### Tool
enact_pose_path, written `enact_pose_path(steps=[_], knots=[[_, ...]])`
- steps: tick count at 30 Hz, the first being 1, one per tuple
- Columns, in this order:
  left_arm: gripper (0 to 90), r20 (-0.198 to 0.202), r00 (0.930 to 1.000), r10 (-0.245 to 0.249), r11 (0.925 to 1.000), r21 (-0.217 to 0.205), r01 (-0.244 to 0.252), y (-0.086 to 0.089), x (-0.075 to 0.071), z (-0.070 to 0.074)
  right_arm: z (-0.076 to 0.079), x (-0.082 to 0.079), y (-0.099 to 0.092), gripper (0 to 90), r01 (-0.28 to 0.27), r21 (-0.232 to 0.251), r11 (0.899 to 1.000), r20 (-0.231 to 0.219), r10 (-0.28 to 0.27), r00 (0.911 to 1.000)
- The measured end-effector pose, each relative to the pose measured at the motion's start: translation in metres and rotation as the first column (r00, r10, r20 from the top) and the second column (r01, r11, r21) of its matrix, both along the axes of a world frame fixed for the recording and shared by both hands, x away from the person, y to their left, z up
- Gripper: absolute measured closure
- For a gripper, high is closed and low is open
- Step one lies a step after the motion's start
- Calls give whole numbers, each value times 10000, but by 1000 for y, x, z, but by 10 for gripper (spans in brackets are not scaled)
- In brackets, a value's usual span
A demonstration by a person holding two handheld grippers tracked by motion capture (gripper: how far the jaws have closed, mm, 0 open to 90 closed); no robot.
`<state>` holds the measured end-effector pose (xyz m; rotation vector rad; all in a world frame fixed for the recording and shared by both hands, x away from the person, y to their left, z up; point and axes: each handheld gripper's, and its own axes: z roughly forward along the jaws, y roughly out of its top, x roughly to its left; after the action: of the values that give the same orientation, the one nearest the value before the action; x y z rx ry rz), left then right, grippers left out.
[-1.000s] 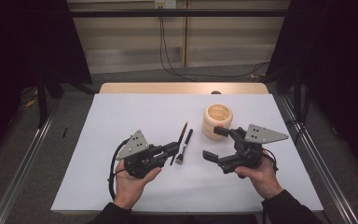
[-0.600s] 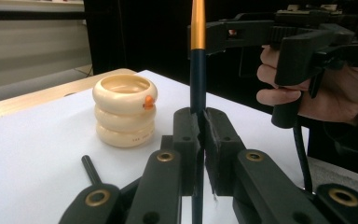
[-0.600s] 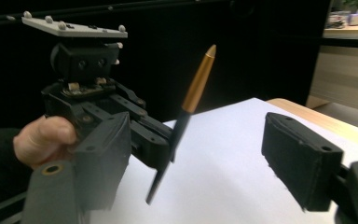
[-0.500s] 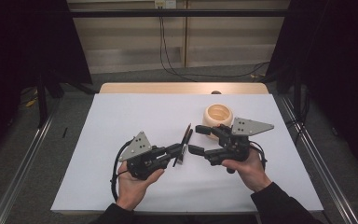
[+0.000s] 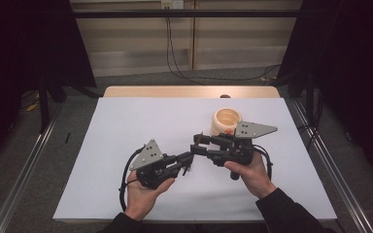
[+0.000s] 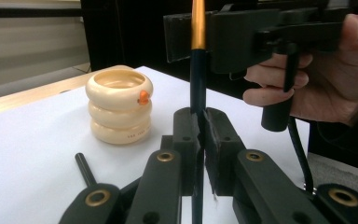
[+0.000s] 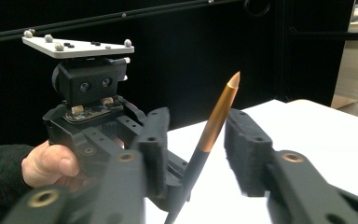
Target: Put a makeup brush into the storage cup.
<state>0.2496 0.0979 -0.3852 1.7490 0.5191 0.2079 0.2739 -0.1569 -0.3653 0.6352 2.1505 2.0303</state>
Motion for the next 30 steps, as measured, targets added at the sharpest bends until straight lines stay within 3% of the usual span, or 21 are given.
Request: enact_pose_path(steps=[4,7,15,24,26,28,29,30], knots=[[837,46,10000,-16,9999,122,15,-2,0,-2,-4,1,1,731,4,-117,9999,-107,-5,9999],[838,-32,9999,-126,9998,148,126,-3,0,-2,-5,2,2,828,-315,-39,9995,-180,315,9993],[838,48,9995,-305,9995,-12,306,-3,1,-4,-5,2,2,838,-427,24,9991,-386,427,9983],[830,124,9994,-309,9995,84,308,-2,1,-5,-4,1,1,839,-453,-89,9989,-249,451,9987],[827,42,9996,-291,9995,-74,291,-3,1,-6,-4,1,2,839,-427,-102,9990,-218,425,9989],[782,52,9999,-117,9999,-18,117,-3,2,-7,-3,1,2,839,-367,-136,9992,-159,365,9992],[752,4,9997,-255,9997,9,255,-4,3,-8,-3,0,2,839,-408,-146,9991,-145,406,9991],[684,-13,10000,-53,10000,77,53,-5,3,-8,-3,0,2,839,-461,-178,9988,-97,459,9989]])
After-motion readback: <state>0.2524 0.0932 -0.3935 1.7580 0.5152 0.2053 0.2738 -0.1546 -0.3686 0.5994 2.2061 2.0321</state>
